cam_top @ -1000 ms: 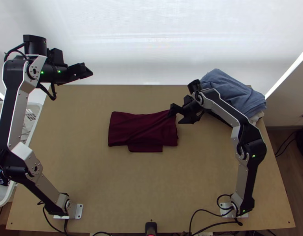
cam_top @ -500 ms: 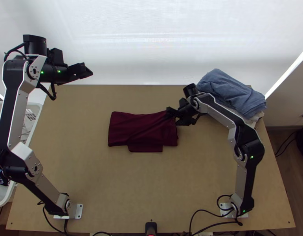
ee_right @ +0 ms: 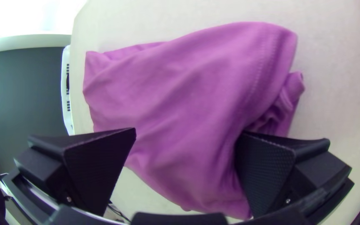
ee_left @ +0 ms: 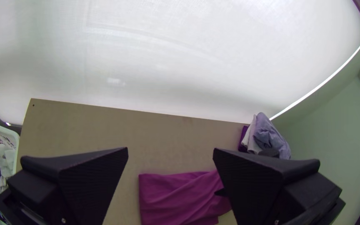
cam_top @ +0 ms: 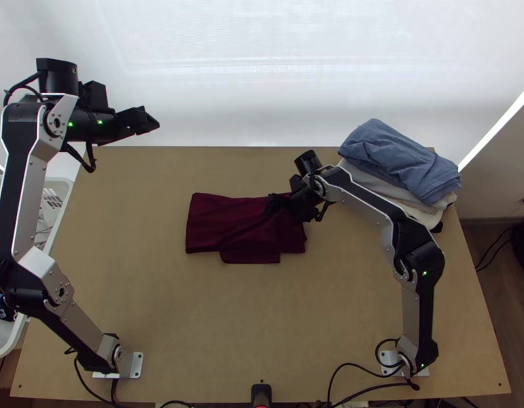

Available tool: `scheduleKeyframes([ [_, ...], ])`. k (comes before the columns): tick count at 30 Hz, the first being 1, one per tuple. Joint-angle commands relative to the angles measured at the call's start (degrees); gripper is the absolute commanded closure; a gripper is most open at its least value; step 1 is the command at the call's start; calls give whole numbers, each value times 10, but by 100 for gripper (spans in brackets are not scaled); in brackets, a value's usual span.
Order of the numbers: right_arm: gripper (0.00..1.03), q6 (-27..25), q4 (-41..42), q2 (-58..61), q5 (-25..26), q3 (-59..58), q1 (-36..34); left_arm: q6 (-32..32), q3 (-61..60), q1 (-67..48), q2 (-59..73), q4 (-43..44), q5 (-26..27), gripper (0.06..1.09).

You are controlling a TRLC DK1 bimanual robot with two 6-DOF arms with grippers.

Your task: Fold the t-shirt

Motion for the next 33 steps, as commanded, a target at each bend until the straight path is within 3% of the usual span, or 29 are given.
scheduleKeyframes([
  [1, 5, 2, -6, -16, 13, -6, -33, 9, 15, 5, -19, -7, 3, 9],
  [14, 5, -40, -13, -35, 21, -72, -75, 8, 15, -8, -14, -2, 4, 9],
  [28, 5, -8, 9, 20, 21, -30, 16, 8, 18, -1, -19, -3, 3, 9],
  [31, 19, -1, 9, 23, 21, -14, 22, 8, 18, 3, -22, -7, 3, 9],
  [32, 28, 3, 12, 23, 21, -13, 22, 8, 18, 5, -23, -7, 3, 9],
  [33, 43, 11, 19, 22, 21, -12, 22, 8, 18, 5, -23, -8, 3, 9],
])
